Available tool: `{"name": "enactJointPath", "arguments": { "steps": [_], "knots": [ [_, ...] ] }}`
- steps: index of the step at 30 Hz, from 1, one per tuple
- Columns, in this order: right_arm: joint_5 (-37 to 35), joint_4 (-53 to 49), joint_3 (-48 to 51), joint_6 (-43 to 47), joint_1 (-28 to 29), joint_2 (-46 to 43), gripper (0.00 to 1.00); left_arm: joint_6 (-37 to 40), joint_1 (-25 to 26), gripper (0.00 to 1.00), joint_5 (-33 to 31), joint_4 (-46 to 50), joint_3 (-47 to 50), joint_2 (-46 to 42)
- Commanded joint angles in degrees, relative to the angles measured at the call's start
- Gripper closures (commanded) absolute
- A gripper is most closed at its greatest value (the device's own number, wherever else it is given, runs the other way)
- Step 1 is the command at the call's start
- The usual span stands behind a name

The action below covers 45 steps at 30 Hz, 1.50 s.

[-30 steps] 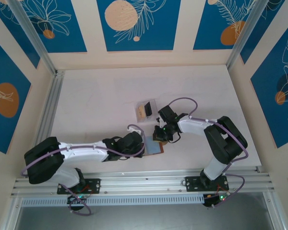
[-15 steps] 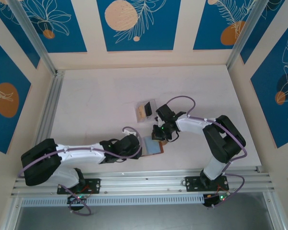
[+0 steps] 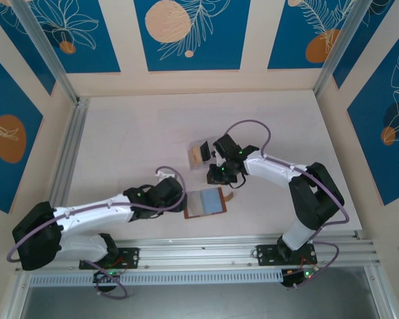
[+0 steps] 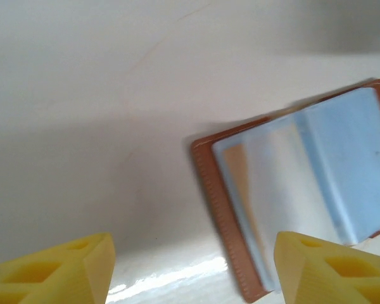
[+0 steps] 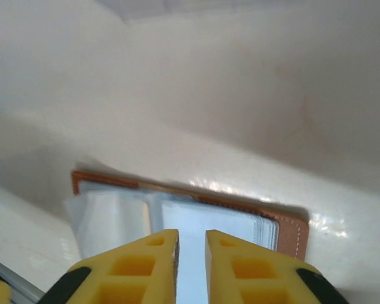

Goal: Put the credit cards into the card holder
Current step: Flip over the card slot on the card holder, then pick up the credit card from the storage box.

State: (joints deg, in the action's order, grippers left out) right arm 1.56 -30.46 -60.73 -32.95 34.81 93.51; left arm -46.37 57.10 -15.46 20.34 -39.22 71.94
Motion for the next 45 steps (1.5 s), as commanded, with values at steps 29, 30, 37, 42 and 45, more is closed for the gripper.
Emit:
{"name": "enactJointPath", "arguments": {
  "steps": [29, 30, 37, 42, 45],
  "knots": [
    [-12.29, -15.8, -37.18, 11.99, -3.51, 24.46, 0.68, 4.56, -0.19, 0.56, 5.26, -6.04, -0.5, 17.2],
    [-12.05, -15.99, -37.51, 12.1, -3.43, 24.88, 0.69, 4.3, -0.23, 0.56, 5.27, -6.41, -0.15, 17.04],
    [-12.02, -17.26, -39.6, 12.38, -3.08, 26.97, 0.72, 3.41, -0.15, 0.59, 5.18, -6.76, 1.2, 16.04],
    [-11.97, -17.69, -40.06, 12.56, -2.79, 27.25, 0.76, 3.08, -0.15, 0.63, 5.09, -7.14, 1.73, 15.4],
    [-12.16, -17.92, -40.27, 12.52, -2.49, 27.08, 0.8, 3.04, -0.15, 0.64, 5.18, -7.31, 1.82, 15.59]
  ]
}}
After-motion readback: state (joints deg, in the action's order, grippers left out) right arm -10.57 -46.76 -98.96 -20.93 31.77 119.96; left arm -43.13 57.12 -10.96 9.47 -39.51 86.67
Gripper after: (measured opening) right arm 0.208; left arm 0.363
